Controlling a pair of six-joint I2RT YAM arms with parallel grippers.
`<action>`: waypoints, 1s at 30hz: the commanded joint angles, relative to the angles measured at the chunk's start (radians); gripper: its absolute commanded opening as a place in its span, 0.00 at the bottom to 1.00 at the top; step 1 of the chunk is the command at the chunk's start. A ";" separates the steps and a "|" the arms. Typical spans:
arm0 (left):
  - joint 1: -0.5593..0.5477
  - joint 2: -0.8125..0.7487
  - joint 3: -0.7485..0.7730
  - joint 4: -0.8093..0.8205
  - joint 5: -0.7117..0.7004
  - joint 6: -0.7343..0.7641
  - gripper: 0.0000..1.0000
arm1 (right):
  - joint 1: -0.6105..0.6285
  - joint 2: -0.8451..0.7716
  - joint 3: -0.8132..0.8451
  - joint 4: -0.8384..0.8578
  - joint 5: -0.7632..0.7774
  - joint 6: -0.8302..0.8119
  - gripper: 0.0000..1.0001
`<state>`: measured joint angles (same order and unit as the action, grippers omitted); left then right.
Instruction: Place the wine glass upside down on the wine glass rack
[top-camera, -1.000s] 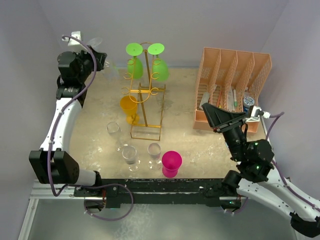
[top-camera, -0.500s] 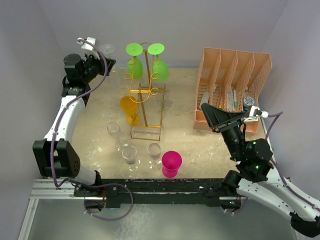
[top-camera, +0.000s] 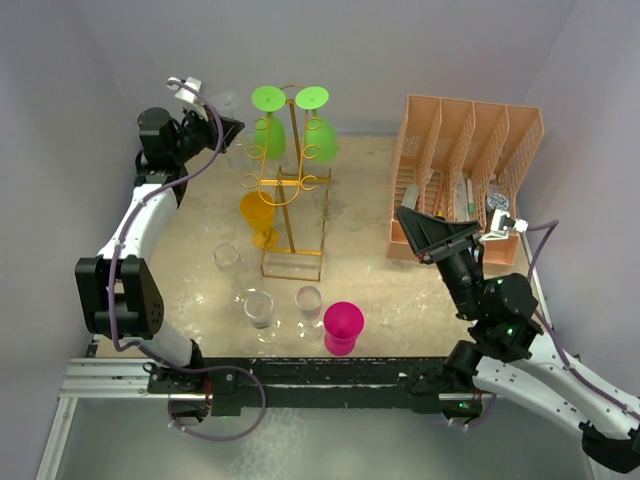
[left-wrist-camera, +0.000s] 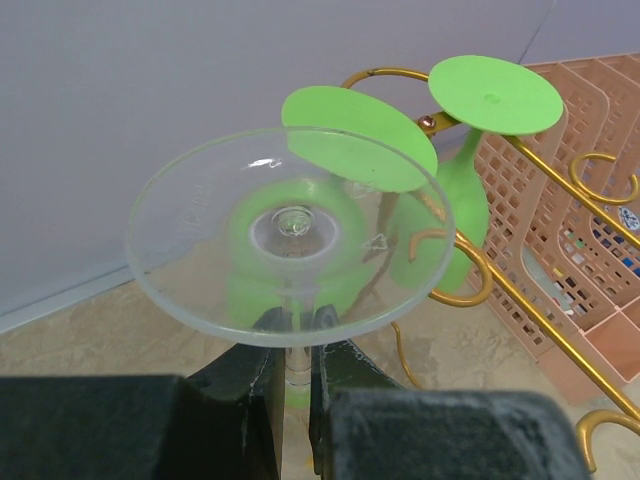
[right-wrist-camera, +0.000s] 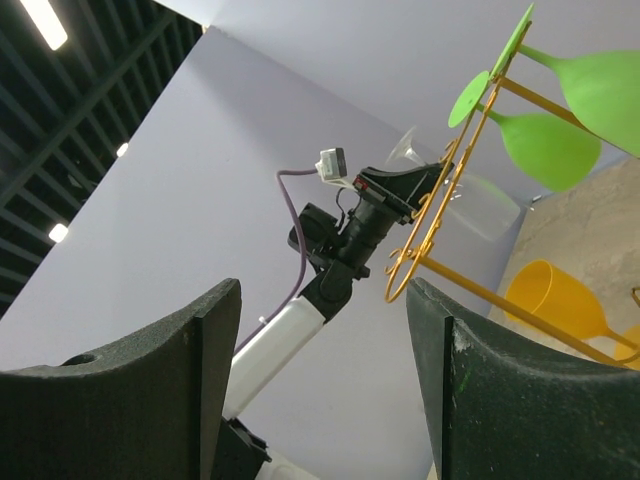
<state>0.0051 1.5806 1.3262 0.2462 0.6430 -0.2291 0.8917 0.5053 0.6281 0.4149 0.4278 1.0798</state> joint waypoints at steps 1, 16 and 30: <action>-0.025 -0.013 0.002 0.148 0.066 0.021 0.00 | 0.001 0.003 0.049 0.032 0.008 0.003 0.68; -0.045 -0.010 0.030 -0.055 0.103 0.294 0.00 | 0.001 0.005 0.055 0.052 -0.015 -0.009 0.68; -0.054 -0.009 0.030 0.026 0.162 0.286 0.00 | 0.001 0.013 0.052 0.109 -0.081 -0.048 0.68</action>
<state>-0.0418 1.5860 1.3109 0.1738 0.7643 0.0448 0.8917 0.5106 0.6373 0.4431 0.3840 1.0618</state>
